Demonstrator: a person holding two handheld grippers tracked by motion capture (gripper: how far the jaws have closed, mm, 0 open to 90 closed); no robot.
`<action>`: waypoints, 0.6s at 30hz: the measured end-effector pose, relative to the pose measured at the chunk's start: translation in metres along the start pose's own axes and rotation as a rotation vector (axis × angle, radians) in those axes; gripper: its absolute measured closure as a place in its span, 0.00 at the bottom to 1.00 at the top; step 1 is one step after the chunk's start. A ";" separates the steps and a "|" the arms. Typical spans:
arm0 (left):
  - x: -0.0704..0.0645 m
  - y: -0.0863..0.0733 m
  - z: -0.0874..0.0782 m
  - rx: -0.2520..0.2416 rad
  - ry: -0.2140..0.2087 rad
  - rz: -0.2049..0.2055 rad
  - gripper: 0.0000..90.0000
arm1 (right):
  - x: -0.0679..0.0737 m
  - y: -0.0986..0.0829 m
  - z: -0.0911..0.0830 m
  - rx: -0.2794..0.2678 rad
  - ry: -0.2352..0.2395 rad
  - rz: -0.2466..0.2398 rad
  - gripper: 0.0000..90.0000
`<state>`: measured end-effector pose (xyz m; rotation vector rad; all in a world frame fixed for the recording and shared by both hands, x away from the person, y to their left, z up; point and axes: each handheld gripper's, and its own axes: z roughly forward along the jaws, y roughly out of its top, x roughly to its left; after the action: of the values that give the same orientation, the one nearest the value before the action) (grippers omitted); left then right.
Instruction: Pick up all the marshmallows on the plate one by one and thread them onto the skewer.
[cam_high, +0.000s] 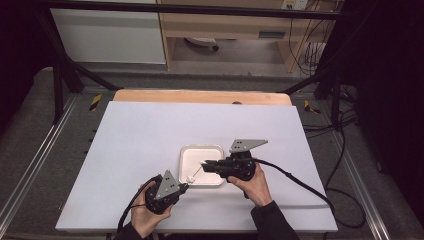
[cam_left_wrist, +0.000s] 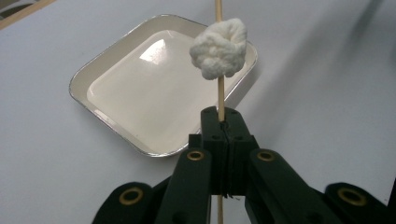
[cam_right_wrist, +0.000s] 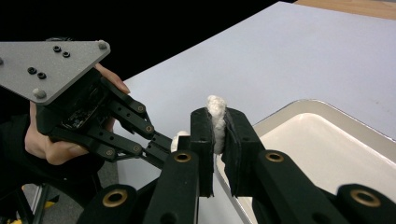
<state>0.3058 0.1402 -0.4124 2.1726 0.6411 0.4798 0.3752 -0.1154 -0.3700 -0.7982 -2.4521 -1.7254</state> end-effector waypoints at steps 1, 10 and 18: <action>0.000 0.000 0.000 0.002 -0.001 0.001 0.99 | 0.000 0.000 0.000 0.000 0.007 -0.002 0.92; -0.001 0.001 -0.002 -0.007 0.010 -0.004 0.99 | 0.002 -0.002 0.002 -0.008 0.017 0.002 0.93; -0.001 0.001 -0.002 -0.002 0.006 -0.008 0.99 | 0.002 -0.003 0.004 -0.006 0.019 0.003 0.93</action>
<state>0.3039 0.1401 -0.4099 2.1669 0.6525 0.4831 0.3729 -0.1121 -0.3734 -0.7820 -2.4336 -1.7324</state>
